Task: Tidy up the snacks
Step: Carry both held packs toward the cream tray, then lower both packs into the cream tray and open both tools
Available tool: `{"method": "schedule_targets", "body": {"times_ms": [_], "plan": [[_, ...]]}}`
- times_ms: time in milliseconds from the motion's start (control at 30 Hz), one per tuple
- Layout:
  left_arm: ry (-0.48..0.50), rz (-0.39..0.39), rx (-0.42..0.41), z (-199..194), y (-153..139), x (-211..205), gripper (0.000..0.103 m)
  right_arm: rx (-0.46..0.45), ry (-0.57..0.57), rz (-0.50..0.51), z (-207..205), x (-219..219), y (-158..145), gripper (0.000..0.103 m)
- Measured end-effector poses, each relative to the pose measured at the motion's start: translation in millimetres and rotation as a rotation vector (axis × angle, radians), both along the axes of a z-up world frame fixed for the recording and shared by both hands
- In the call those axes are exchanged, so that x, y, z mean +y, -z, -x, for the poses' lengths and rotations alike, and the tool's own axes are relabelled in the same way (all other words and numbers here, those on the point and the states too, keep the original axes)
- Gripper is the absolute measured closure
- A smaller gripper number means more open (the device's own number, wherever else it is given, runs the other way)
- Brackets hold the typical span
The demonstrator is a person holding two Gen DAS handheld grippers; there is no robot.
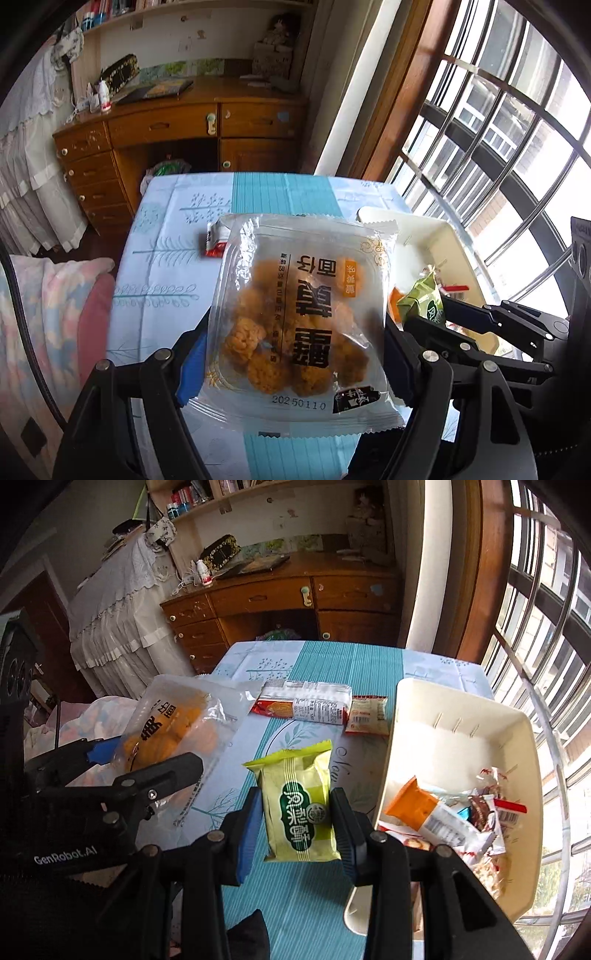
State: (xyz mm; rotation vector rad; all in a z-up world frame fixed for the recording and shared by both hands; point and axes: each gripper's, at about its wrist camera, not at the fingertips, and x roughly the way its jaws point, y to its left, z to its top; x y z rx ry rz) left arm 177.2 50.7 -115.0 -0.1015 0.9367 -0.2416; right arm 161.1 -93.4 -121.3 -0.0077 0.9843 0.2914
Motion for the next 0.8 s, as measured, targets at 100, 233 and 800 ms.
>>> {"method": "schedule_targets", "body": {"times_ms": [100,233,800], "plan": [[-0.003,0.003,-0.025,4,-8,-17,0.025,-0.034,-0.003,0.006,5,-17,-8,0.065],[-0.005,0.018,-0.048,4,-14,-41,0.025,-0.074,0.004,0.024,9,-39,-17,0.065],[0.022,0.065,-0.072,-25,-9,-157,0.025,-0.178,0.0,0.124,4,-139,-28,0.065]]}}
